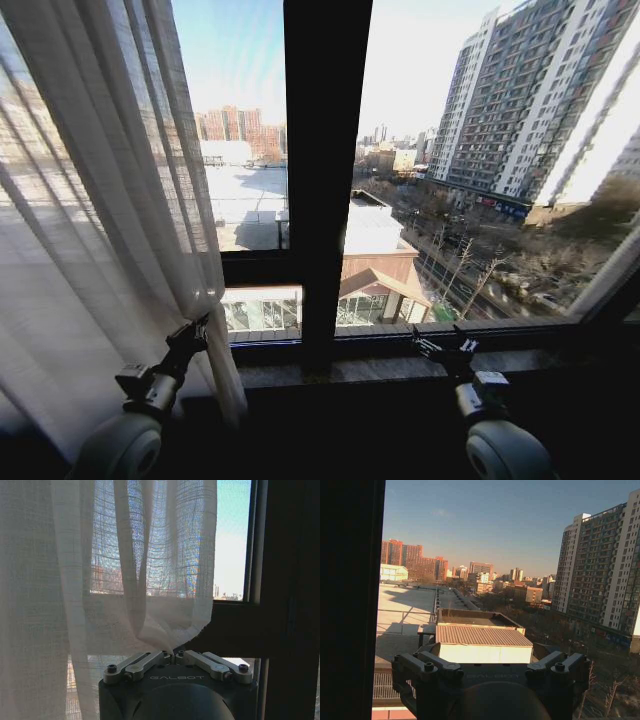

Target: Open the curtains by pulling them apart, changing their state from closed to fully open.

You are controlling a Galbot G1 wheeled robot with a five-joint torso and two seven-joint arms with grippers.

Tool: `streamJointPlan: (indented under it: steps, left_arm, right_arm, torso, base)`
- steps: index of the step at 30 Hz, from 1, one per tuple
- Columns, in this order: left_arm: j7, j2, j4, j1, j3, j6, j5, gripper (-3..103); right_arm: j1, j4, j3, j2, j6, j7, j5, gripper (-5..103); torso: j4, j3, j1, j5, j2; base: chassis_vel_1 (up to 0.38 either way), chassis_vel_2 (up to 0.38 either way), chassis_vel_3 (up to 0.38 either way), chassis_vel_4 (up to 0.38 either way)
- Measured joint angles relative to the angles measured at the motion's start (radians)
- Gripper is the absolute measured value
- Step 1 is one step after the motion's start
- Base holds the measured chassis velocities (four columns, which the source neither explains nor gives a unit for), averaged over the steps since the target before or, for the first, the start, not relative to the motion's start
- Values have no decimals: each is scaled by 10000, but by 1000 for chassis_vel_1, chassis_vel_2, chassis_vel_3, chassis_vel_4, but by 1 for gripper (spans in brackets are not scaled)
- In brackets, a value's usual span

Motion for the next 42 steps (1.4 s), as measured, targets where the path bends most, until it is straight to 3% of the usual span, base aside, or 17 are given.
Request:
streamJointPlan:
  steps: [10, 24, 42]
  left_arm:
    - [-18, -233, -632, 449, -450, 169, 32, 0]
    - [-10, -414, -775, 595, -392, 174, 244, 0]
    - [2, -604, -889, 878, -453, 107, 493, 0]
  right_arm:
    - [5, 241, 90, -119, -115, -54, 205, 100]
    - [-196, 488, 118, -35, -175, -103, 29, 100]
    - [-220, 519, 76, -16, -135, -98, 3, 100]
  torso:
    - [0, 0, 0, 0, 0]
    - [-1, 0, 0, 0, 0]
    - [0, 1, 0, 0, 0]
  base:
    - [0, 0, 0, 0]
    - [9, 9, -8, -9]
    - [224, 223, -218, -228]
